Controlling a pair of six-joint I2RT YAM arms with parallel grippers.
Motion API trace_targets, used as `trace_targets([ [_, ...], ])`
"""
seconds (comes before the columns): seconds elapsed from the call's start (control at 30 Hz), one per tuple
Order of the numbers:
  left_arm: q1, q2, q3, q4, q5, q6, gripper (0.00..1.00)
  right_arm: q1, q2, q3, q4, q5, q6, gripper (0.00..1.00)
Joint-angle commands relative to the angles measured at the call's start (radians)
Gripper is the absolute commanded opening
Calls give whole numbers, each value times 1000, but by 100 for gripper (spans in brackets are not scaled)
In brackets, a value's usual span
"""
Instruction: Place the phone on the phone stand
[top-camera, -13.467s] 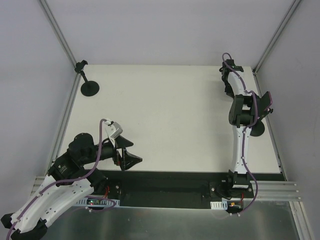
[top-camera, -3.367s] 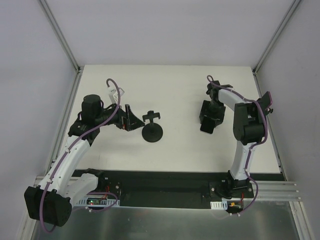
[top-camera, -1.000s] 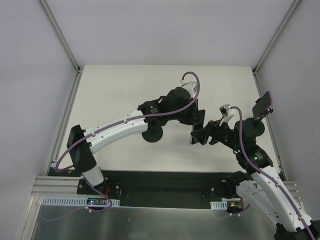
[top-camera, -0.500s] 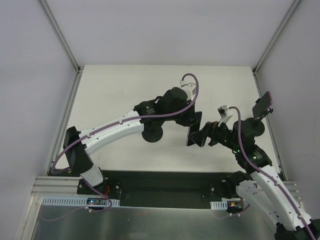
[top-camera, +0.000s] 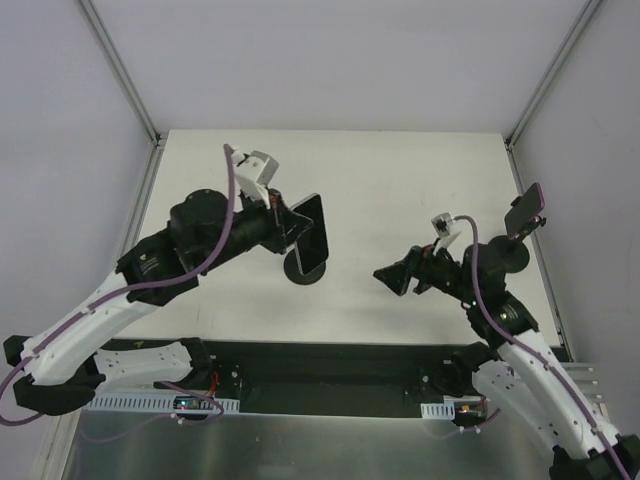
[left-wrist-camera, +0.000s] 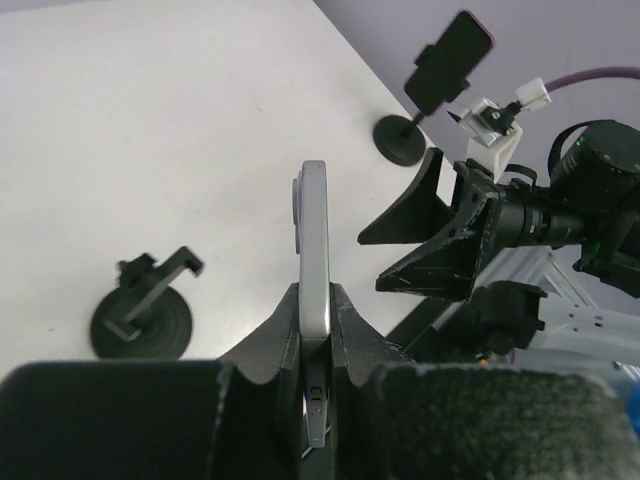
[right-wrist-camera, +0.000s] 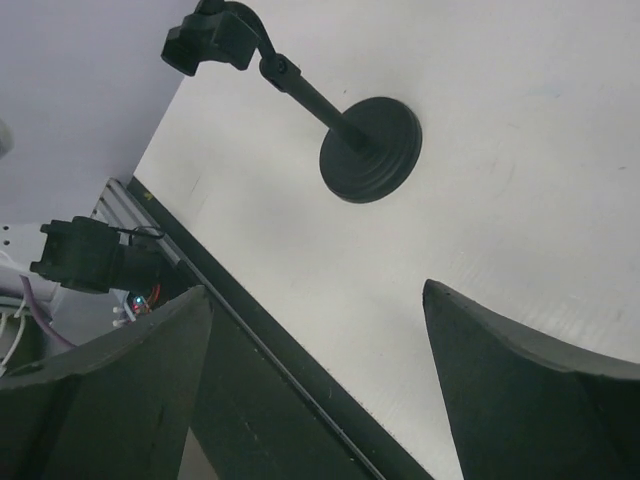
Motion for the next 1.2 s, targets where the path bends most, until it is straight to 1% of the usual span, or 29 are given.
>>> trace_targets([
  [0.0,7,-102,-9,-65,-223,82,0,36,244,165,41,-75,-66,84],
  [0.03,7,-140,-10,-100,-268,84,0,59,302,192,44,-42,-75,81],
  [0.07,7,-158,-12,-117,-361,87,0,118,324,217,40,4,-101,80],
  [0.1,7,-198,-15,-131,-396,87,0,149,345,263,43,93,-110,80],
  [0.17,7,-237,-36,-154,-462,84,0,223,425,304,67,130,-120,78],
  [0.2,8,-257,-44,-155,-464,81,0,243,457,355,69,153,-127,78],
  [0.27,7,-306,-64,-162,-455,66,0,293,548,398,70,174,-121,76],
  [0.33,7,-341,-78,-166,-431,46,0,327,617,446,86,152,-120,75],
  [0.37,7,-350,-95,-165,-411,14,0,365,631,455,128,123,-130,74],
  [0.4,7,-365,-105,-146,-345,1,0,386,642,458,148,47,-141,75],
  [0.47,7,-372,-142,-91,-229,7,0,433,662,470,266,-45,-152,79],
  [0.5,7,-369,-154,-36,-179,6,0,436,671,475,297,-146,-140,79],
  [0.53,7,-366,-165,-15,-89,7,0,439,669,476,328,-191,-102,80],
  [0.6,7,-346,-185,25,-20,9,0,438,656,458,415,-271,-71,80],
  [0.67,7,-329,-196,84,86,13,0,438,625,441,441,-285,-55,81],
  [0.77,7,-304,-214,179,224,10,0,435,602,434,428,-334,-54,80],
  [0.87,7,-284,-231,268,321,-3,0,435,564,401,428,-340,-40,77],
  [0.97,7,-260,-240,340,375,-25,0,432,519,363,429,-348,-40,73],
  [1.0,7,-245,-242,355,398,-33,0,432,496,348,431,-359,-31,66],
  [1.1,7,-218,-247,404,437,-49,0,432,446,314,480,-398,7,52],
  [1.17,7,-208,-260,449,462,-71,0,430,422,279,516,-420,23,48],
])
